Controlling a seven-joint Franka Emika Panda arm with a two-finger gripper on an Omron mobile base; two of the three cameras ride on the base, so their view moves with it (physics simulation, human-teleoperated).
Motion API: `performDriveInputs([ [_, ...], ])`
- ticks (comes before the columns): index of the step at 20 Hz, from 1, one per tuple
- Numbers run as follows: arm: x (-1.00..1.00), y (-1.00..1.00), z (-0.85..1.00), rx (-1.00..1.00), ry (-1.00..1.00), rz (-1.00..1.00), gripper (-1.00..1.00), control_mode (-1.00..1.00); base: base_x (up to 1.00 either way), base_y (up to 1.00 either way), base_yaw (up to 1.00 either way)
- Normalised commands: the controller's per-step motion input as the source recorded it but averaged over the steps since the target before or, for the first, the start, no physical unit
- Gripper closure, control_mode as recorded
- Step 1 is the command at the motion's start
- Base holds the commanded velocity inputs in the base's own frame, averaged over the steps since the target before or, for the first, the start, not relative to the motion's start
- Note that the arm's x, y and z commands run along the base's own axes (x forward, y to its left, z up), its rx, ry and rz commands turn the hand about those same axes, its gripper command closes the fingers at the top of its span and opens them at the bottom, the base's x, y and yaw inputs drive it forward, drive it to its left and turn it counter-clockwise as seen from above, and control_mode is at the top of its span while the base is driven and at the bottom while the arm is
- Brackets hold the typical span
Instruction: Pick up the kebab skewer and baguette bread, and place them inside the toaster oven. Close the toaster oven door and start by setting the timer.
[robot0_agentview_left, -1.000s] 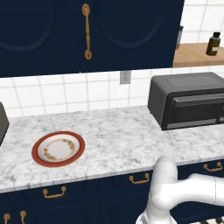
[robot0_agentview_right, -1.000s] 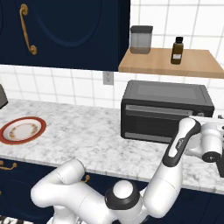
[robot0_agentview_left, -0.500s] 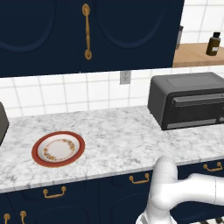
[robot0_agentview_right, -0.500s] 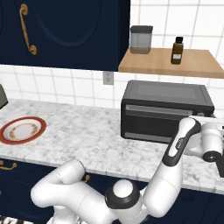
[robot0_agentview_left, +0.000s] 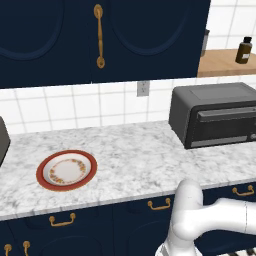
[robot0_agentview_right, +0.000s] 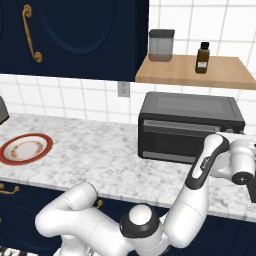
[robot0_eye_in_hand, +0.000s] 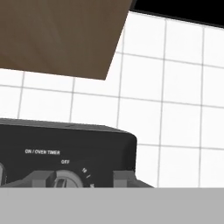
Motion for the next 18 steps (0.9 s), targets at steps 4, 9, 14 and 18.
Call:
performDriveInputs([
  [4,-0.01,0.0,-0.21,0.0,0.0,-0.04,1.0,-1.0,0.0,0.0,0.0],
  [9,0.0,0.02,-0.12,0.0,0.0,-0.01,1.0,-1.0,0.0,0.0,0.0],
  [14,-0.18,0.17,-0.1,-0.01,-0.06,0.0,1.0,-1.0,0.0,0.0,0.0],
  [18,-0.11,0.27,-0.05,-0.03,-0.08,0.0,1.0,-1.0,0.0,0.0,0.0],
])
